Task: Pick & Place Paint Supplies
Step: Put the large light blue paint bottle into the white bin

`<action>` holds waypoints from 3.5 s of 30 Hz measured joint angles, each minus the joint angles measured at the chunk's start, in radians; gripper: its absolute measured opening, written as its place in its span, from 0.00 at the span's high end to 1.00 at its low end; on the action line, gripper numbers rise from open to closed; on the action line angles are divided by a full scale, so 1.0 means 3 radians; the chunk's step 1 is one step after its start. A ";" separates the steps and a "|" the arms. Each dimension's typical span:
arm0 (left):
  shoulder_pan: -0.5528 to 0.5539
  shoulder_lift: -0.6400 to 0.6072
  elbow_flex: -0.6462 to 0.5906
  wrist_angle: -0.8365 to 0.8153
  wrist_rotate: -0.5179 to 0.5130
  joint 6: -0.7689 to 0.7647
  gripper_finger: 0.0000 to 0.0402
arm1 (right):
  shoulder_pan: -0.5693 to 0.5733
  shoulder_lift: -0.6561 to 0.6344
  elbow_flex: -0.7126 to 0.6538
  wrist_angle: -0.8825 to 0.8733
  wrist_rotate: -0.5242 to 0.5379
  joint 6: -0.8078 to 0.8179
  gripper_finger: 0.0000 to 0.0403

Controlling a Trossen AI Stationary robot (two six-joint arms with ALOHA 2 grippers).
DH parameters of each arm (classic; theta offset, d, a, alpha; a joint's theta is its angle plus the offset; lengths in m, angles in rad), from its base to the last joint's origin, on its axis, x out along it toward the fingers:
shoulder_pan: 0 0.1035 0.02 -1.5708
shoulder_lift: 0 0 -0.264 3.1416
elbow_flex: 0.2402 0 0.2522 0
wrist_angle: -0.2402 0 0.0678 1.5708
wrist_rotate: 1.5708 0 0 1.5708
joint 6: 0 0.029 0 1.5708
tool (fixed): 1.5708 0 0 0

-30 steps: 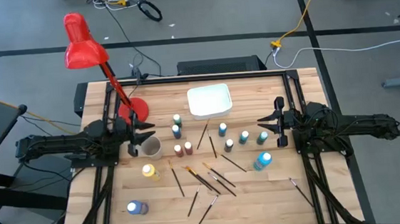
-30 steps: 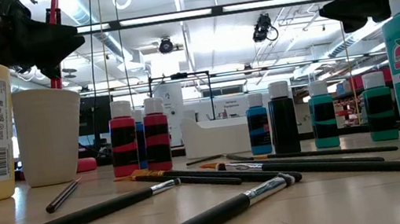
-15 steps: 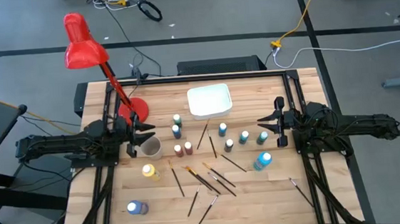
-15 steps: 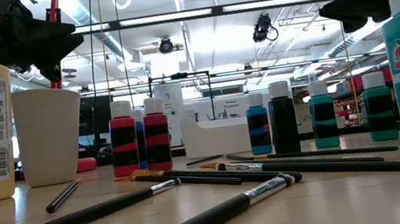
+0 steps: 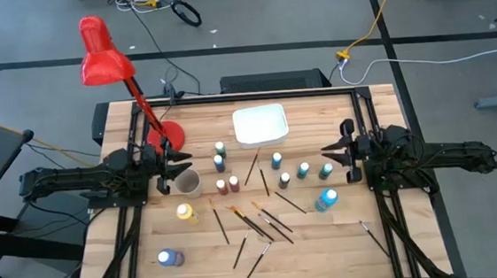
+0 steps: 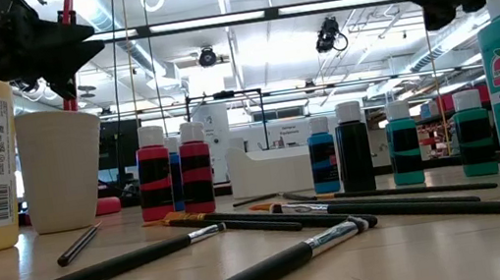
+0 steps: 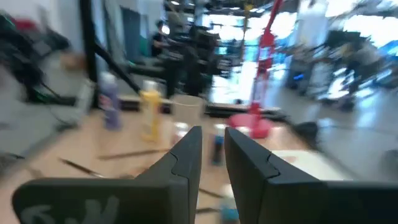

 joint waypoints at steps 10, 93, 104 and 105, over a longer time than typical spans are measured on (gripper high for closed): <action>0.0000 -0.0001 0.0000 -0.0003 -0.0135 0.0114 0.65 | -0.0001 0.0070 0.0006 0.0575 -0.0044 0.0198 0.81; 0.0001 0.0000 0.0000 0.0005 -0.0219 0.0214 0.65 | 0.0510 0.2473 0.1020 0.2480 0.1331 -0.0484 0.81; 0.0000 0.0000 0.0000 0.0022 -0.0215 0.0183 0.65 | -0.0342 0.3945 0.2214 0.1621 0.1918 -0.0247 0.81; 0.0000 0.0000 0.0000 0.0020 -0.0215 0.0181 0.65 | -0.0425 0.4060 0.2260 0.1627 0.1906 -0.0141 0.81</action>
